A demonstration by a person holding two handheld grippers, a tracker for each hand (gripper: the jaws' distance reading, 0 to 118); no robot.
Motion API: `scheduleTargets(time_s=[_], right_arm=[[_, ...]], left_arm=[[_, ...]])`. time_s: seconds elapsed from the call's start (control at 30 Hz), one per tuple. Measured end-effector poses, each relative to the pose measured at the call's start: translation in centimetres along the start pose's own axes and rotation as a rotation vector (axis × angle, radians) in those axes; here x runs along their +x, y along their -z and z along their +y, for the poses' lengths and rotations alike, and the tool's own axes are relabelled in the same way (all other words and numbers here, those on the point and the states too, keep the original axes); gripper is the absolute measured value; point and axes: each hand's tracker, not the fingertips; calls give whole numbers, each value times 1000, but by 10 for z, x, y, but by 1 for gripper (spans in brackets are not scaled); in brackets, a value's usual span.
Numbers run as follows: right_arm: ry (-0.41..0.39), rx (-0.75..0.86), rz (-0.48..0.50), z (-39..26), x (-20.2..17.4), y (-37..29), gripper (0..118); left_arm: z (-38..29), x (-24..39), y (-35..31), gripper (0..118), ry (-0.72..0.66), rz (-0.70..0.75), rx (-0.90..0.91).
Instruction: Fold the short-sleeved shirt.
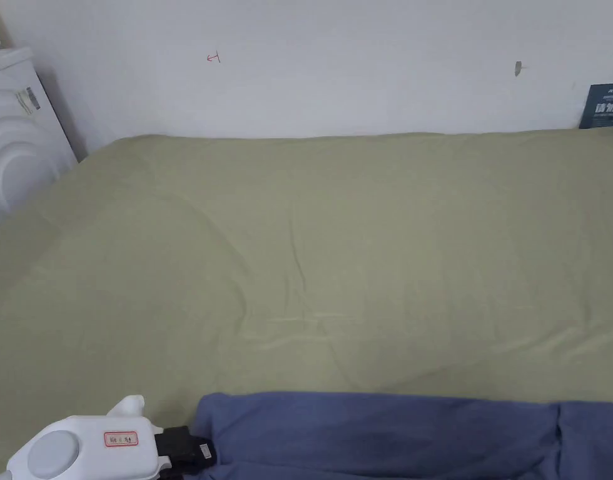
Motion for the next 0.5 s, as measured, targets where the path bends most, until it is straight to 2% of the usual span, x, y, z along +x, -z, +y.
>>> scheduleTargets(time_s=[0.1, 0.2, 0.3, 0.5], right_arm=[[22, -3, -16, -1, 3, -2, 0], [32, 6, -28, -1, 8, -8, 0], [37, 6, -46, 1, 14, -13, 0], [57, 27, -98, 0, 27, -25, 0]], left_arm=[[-3, 15, -2, 8, 81, -21, 21], [-3, 36, -17, 8, 111, -111, 76], [-4, 76, -29, 8, 221, -217, 118], [-37, 184, -23, 8, 456, -370, 54]])
